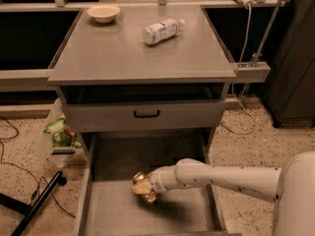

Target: Place orange can into middle drawer

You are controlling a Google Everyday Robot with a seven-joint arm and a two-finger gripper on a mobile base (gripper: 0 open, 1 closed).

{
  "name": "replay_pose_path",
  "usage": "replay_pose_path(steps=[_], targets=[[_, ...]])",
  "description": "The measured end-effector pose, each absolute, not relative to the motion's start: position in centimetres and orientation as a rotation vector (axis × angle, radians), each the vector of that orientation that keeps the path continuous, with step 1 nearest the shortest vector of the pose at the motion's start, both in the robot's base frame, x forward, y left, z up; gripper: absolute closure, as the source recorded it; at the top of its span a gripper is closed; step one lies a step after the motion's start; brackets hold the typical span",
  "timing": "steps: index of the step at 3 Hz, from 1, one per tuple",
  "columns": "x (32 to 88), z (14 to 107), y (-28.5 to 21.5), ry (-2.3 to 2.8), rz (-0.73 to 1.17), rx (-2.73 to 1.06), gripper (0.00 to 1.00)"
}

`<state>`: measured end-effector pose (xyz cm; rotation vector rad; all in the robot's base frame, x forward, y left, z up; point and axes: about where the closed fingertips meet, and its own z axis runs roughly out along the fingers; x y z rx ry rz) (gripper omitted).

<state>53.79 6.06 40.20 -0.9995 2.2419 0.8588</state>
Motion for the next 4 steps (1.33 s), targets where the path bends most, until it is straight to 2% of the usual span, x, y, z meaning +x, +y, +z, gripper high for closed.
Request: replay_pose_path(steps=[3,4], targets=[[53.79,40.20,6.06,2.242,0.859,-1.000,0.11],[53.79,40.20,6.07,2.242,0.859,-1.000,0.00]])
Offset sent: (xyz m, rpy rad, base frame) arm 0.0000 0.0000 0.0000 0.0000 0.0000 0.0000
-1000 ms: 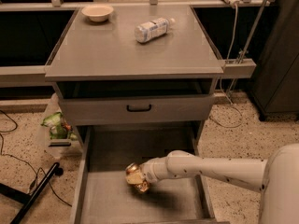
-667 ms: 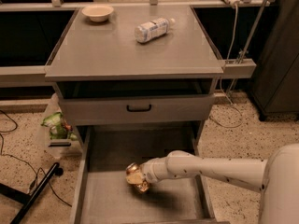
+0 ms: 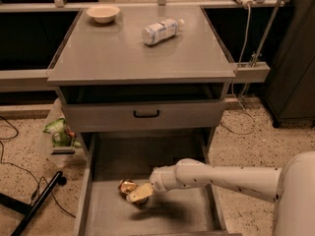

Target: Place orange can into middle drawer

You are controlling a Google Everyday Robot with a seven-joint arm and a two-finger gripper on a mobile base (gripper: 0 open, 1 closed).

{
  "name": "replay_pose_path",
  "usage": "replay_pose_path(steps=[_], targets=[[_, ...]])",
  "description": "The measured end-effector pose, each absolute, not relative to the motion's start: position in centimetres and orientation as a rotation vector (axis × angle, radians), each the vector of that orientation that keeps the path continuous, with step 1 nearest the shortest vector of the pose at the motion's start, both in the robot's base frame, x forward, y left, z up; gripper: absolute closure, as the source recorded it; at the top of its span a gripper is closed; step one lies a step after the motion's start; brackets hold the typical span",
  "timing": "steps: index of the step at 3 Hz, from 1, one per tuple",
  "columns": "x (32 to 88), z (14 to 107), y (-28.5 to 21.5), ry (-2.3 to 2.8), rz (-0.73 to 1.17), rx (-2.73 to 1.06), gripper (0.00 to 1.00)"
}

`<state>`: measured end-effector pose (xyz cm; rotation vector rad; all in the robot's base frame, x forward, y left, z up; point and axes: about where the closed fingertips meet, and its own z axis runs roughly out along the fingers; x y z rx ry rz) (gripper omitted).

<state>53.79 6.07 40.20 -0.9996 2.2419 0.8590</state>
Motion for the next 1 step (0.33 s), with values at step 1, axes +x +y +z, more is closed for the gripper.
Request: replay_pose_path(steps=[1], targets=[[53.78,40.20,6.07,2.242,0.859,-1.000,0.00]])
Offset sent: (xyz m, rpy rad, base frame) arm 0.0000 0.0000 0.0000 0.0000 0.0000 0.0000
